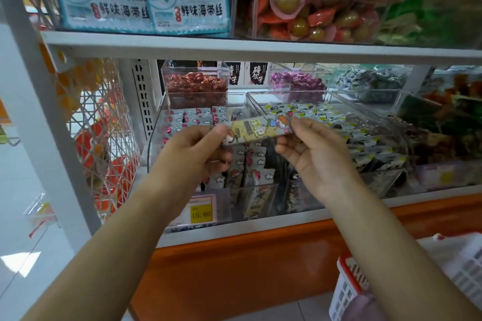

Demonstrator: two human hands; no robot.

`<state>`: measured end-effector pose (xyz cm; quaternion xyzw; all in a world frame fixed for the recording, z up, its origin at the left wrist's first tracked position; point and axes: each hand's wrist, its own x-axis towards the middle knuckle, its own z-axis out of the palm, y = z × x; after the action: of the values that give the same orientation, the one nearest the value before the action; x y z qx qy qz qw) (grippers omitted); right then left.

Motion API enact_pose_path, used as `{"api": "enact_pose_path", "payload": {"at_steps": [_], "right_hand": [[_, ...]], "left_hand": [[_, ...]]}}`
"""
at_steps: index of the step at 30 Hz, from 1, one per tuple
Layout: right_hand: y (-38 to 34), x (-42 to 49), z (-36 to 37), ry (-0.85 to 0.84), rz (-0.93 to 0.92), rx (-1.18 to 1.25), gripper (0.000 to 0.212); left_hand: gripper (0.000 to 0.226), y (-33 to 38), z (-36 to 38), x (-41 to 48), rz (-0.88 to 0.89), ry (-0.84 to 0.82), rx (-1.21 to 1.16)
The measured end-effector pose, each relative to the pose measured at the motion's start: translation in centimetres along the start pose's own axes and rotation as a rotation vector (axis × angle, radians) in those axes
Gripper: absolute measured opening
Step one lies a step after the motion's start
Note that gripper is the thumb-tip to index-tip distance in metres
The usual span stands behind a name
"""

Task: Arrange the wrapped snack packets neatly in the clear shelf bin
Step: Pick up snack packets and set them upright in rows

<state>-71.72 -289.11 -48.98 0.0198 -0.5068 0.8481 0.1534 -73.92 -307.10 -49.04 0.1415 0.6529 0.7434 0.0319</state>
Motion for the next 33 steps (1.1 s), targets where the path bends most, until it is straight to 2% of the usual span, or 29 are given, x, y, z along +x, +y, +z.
{"api": "enact_pose_path", "payload": {"at_steps": [3,5,15,18,25,29,31,33], "right_hand": [[0.10,-0.04,0.02,0.007,0.024,0.048,0.018],[0.10,-0.08,-0.01,0.010,0.030,0.057,0.018],[0.29,-0.33,0.12,-0.078,0.041,0.007,0.009],[0.37,-0.36,0.04,-0.129,0.058,-0.004,0.013],[0.61,-0.59,-0.08,-0.217,0.057,-0.178,0.015],[0.65,-0.65,-0.08,-0.212,0.068,-0.112,0.017],[0.64,-0.64,-0.05,-0.198,0.100,-0.031,0.018],[0.59,-0.57,0.08,-0.181,0.165,0.078,0.018]], "left_hand": [[0.020,0.18,-0.05,-0.17,-0.049,0.003,-0.205],[0.020,0.23,0.00,-0.30,-0.052,0.015,-0.248],[0.022,-0.09,0.66,-0.41,0.025,0.182,-0.073],[0.023,-0.09,0.65,-0.47,0.041,0.222,-0.027],[0.028,-0.14,0.15,-0.49,0.085,0.332,0.114],[0.031,-0.13,-0.21,-0.41,0.109,0.349,0.216],[0.032,-0.08,-0.25,-0.37,0.047,0.303,0.207],[0.033,0.09,-0.11,-0.47,-0.071,0.231,0.084]]}}
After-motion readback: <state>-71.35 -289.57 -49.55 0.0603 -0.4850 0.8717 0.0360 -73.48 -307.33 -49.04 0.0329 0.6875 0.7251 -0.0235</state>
